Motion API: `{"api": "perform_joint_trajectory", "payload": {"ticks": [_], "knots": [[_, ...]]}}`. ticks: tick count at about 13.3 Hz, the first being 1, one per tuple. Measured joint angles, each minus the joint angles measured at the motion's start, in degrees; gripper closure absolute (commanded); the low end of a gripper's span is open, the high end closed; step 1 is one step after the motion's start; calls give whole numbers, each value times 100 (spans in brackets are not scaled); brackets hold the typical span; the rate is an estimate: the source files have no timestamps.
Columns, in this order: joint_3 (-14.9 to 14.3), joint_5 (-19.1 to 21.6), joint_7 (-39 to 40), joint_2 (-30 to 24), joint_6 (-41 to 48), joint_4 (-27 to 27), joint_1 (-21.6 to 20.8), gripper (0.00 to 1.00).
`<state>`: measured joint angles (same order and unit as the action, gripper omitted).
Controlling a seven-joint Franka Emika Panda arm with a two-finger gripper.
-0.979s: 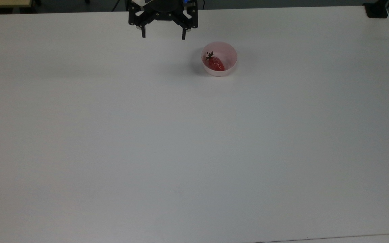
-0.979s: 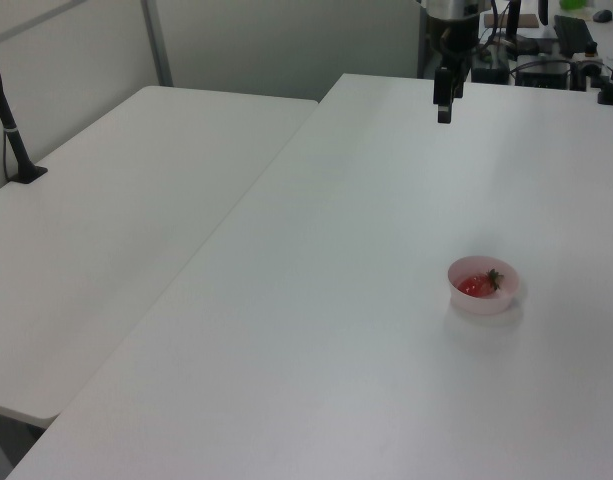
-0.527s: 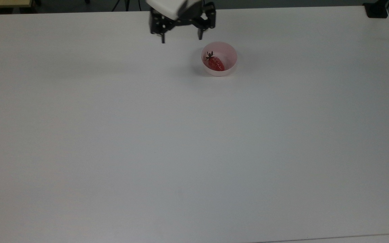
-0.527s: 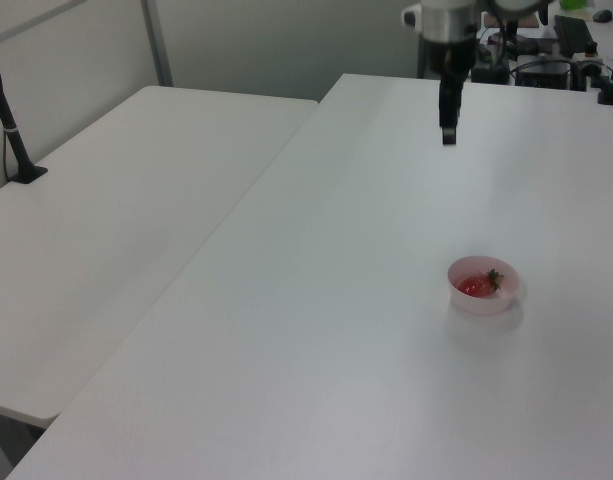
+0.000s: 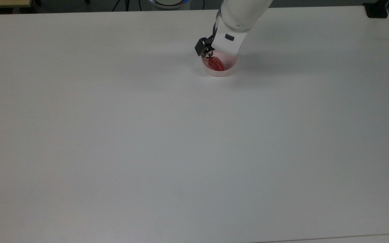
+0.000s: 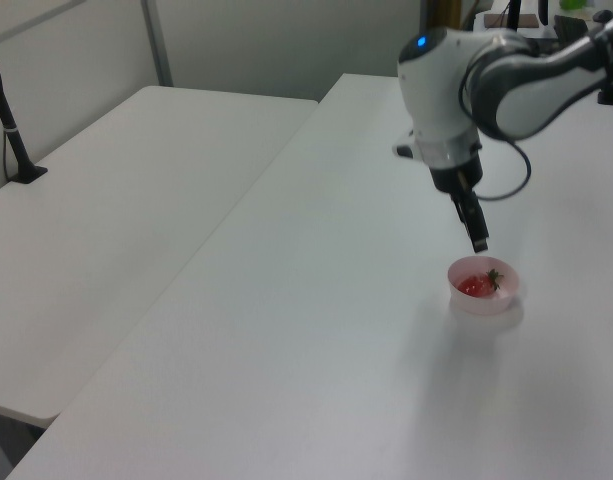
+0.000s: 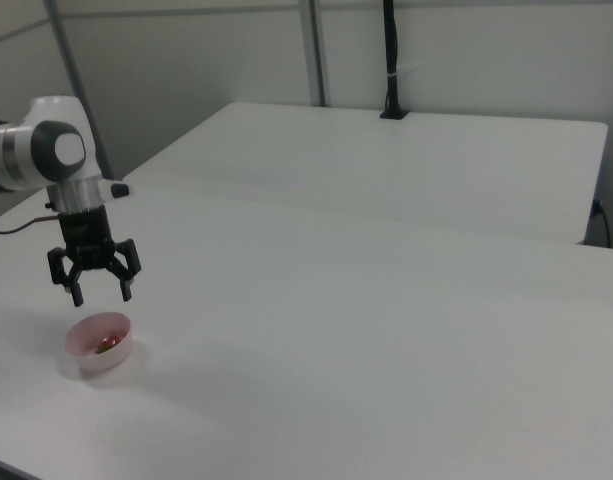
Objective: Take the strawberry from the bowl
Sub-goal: 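Close the gripper on the red strawberry inside the pink bowl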
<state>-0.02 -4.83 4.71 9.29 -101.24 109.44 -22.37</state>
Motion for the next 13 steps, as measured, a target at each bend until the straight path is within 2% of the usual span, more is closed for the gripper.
{"api": "perform_joint_trajectory", "payload": {"ticks": [9,10,11,13], "knots": [[84,-120,137,424,-653,504,-167,22],[94,-163,137,478,-670,523,-180,26],[110,-196,137,511,-671,524,-180,34],[140,-331,137,523,-671,528,-180,55]]}}
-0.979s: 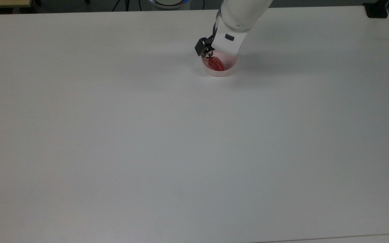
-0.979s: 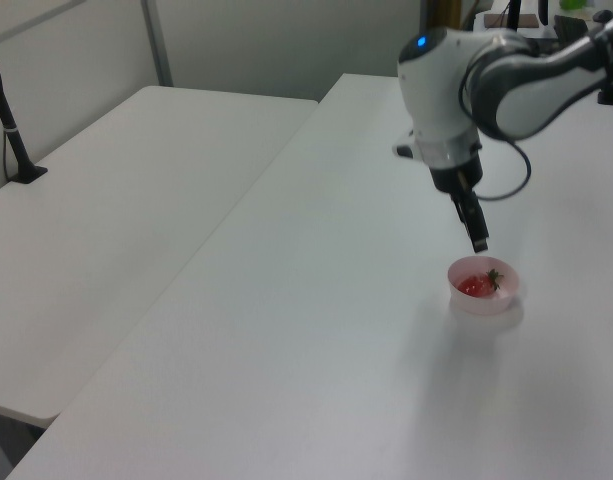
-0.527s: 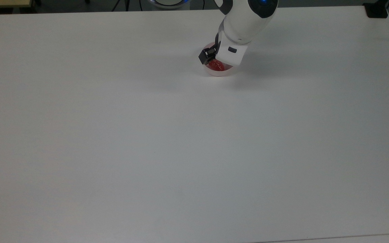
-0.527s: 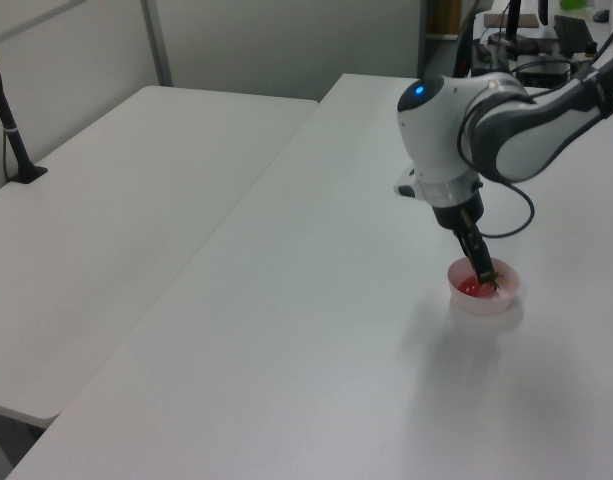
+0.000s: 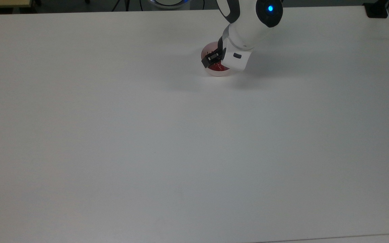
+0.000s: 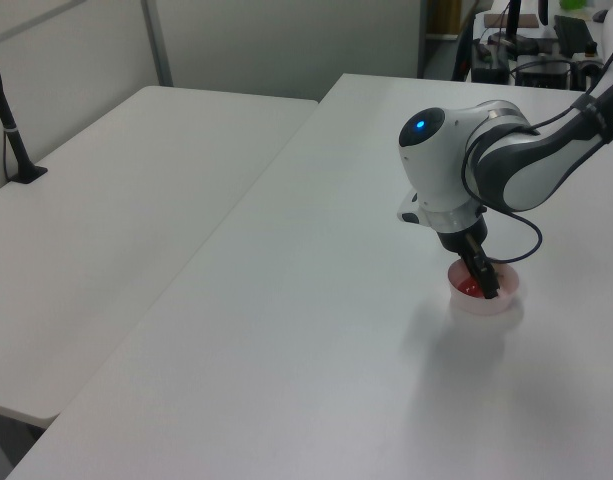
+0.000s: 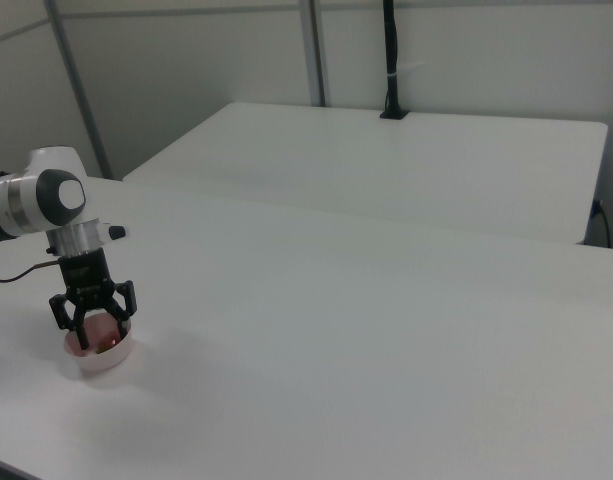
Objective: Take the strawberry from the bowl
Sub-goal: 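Close the gripper on the red strawberry inside the pink bowl, then lift the strawberry out of the bowl and carry it away from the bowl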
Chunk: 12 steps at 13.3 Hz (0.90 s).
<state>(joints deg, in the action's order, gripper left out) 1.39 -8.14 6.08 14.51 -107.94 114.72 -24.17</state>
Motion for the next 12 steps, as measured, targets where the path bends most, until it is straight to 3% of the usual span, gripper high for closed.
{"api": "perform_joint_trajectory", "payload": {"ticks": [1,4,12], "knots": [[2,-22,3,0,0,0,0,61],[2,-29,16,-10,0,0,0,67],[17,-30,38,-52,0,-74,4,67]]}}
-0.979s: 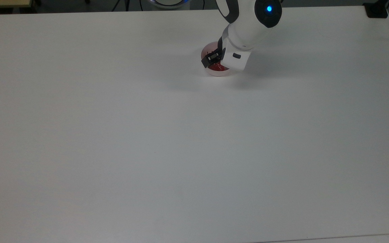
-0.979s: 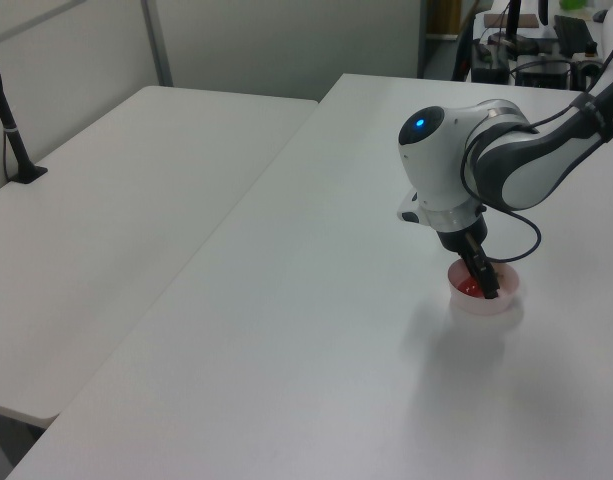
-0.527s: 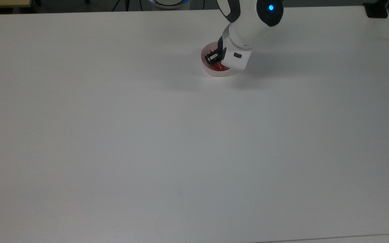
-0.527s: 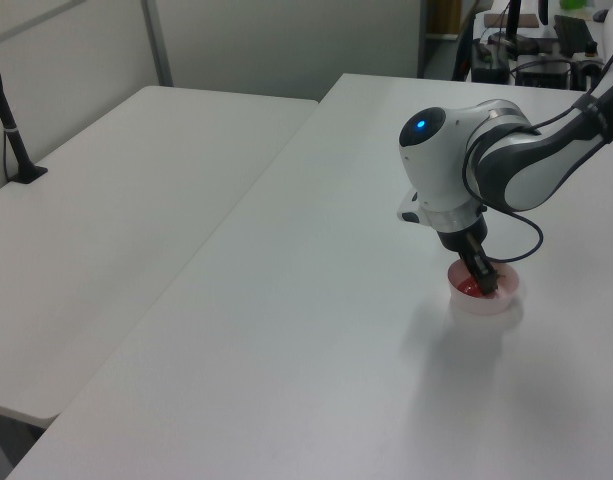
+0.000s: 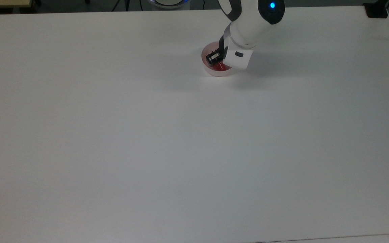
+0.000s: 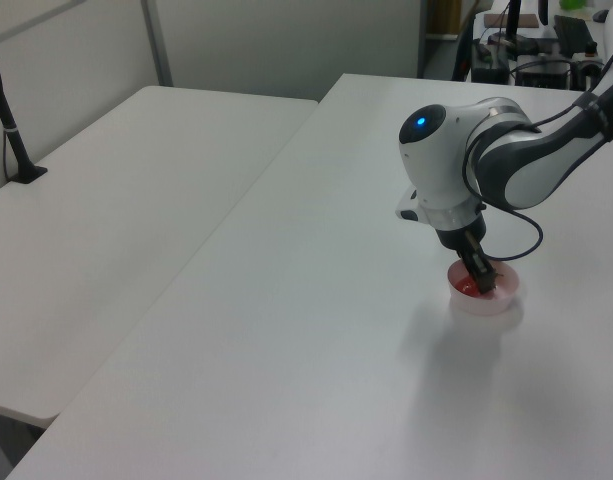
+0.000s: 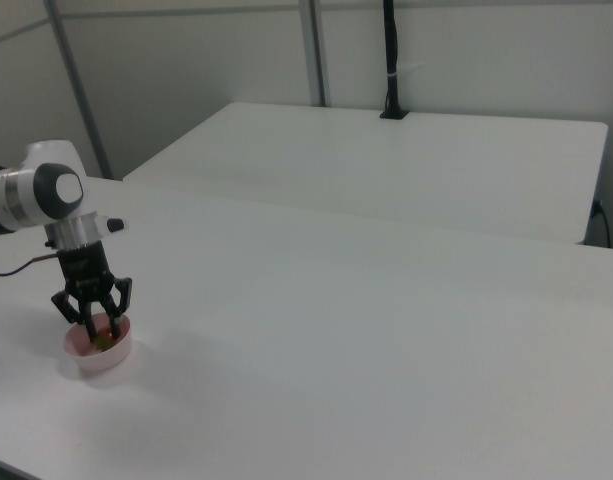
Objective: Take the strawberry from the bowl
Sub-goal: 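Lift the strawberry out of the bowl and carry it away from the bowl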
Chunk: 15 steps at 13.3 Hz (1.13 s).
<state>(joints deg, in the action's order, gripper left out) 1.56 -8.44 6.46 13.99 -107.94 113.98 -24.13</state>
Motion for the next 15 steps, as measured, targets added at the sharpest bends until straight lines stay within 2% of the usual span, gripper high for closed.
{"api": "perform_joint_trajectory", "payload": {"ticks": [4,7,9,11,15], "knots": [[-47,181,498,-323,747,-711,250,67],[-361,308,924,-551,1003,-1138,606,67],[-527,301,1111,-540,607,-1142,1009,67],[-586,243,1200,-370,-101,-1076,1602,67],[-1059,133,1447,356,-1258,-999,2427,66]]}}
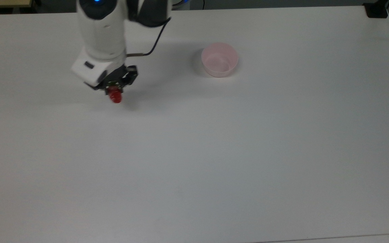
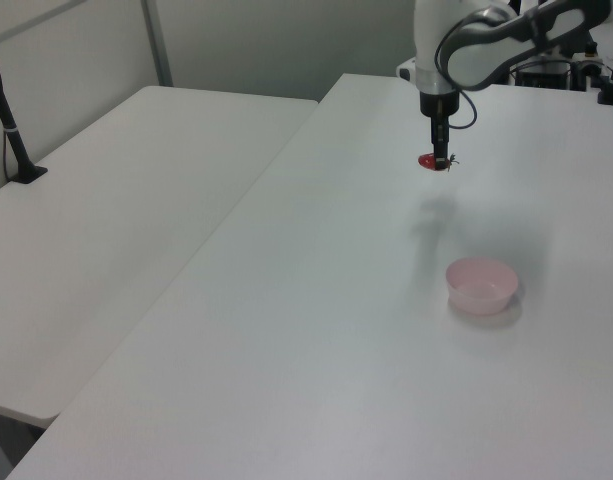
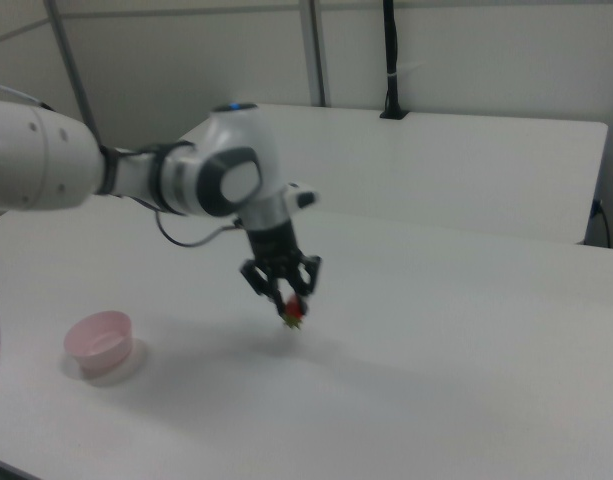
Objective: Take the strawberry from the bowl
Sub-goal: 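Lift the strawberry out of the bowl and carry it away from the bowl, then lower the strawberry onto the table, open the gripper and raise it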
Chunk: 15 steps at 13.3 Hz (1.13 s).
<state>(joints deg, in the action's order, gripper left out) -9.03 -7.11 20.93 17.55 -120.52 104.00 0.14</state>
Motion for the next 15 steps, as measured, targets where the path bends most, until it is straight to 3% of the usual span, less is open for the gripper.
{"api": "perform_joint_trajectory", "payload": {"ticks": [2,3,4,5,8,9,12,15], "knots": [[-63,-3,97,339,-431,-2,333,63],[-63,-3,111,465,-535,-6,413,49],[-62,-3,111,515,-556,-8,416,21],[-61,-3,111,542,-557,-11,401,0],[-86,-2,-34,536,-558,-55,393,0],[-87,-2,-405,431,-561,-138,368,0],[-37,-1,-1549,-313,-20,-316,120,0],[325,3,-1946,-1283,1303,-363,-124,0]]}}
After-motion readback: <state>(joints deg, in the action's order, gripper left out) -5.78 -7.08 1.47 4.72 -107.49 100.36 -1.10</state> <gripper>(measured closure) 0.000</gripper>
